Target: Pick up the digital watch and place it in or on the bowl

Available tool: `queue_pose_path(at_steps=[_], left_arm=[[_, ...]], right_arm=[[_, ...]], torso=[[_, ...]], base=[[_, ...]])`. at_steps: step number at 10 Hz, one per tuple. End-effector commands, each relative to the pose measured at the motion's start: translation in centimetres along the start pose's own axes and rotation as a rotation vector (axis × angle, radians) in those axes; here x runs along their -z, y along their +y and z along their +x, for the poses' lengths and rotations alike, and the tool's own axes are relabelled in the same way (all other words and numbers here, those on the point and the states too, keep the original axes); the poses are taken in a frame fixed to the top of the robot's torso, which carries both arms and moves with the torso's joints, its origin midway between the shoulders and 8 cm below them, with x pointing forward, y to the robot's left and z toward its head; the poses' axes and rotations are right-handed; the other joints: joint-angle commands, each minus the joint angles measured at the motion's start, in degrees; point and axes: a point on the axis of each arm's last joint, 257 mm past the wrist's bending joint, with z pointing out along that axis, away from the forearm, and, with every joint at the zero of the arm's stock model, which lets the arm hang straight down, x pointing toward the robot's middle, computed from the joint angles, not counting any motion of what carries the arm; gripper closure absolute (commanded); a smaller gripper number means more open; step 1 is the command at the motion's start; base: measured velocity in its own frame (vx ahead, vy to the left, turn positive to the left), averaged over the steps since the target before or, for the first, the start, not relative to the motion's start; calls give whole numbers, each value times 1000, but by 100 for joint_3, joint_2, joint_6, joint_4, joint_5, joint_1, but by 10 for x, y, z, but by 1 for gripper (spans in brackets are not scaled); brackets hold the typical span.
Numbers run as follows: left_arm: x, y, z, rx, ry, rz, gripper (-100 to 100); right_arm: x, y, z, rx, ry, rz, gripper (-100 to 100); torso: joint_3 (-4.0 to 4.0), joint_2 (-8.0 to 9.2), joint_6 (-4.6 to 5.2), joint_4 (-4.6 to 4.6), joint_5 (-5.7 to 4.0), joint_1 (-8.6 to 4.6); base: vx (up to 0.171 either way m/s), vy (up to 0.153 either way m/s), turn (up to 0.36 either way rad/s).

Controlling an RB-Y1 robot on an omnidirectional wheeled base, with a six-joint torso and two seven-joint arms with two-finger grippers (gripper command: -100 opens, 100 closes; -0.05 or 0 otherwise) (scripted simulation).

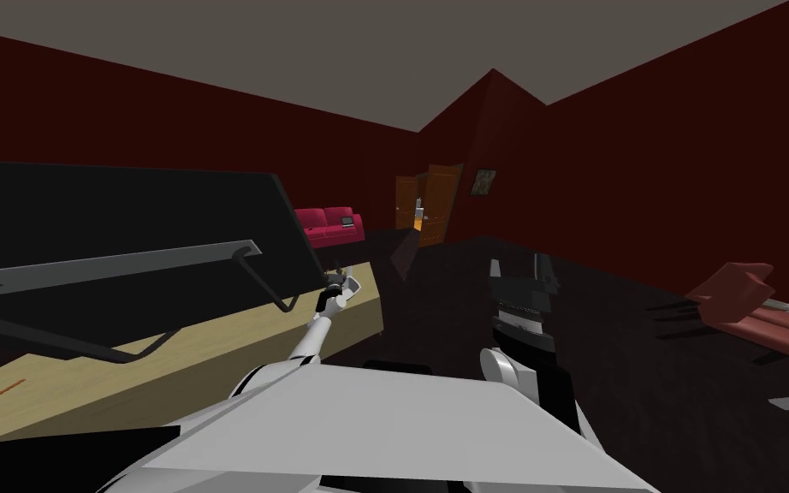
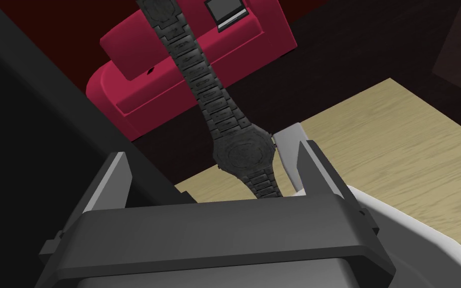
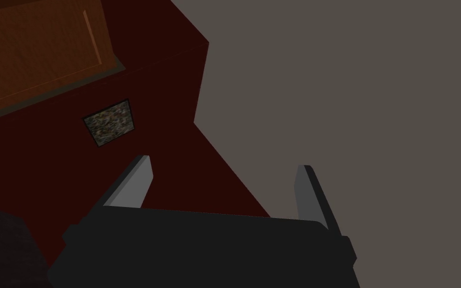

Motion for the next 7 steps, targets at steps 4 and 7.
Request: queue_pose_path(at_steps=[4, 7], left_arm=[[-16, -7, 15, 1, 7, -11, -100], [-36, -17, 36, 2, 18, -27, -100]], right_arm=[[0, 0, 0, 0, 0, 0, 0], [0, 0, 0, 0, 0, 0, 0]], torso=[[4, 7, -1, 2, -2, -10], [7, 12, 0, 3, -5, -20]], base=[[-13, -23, 34], [-30, -57, 59]])
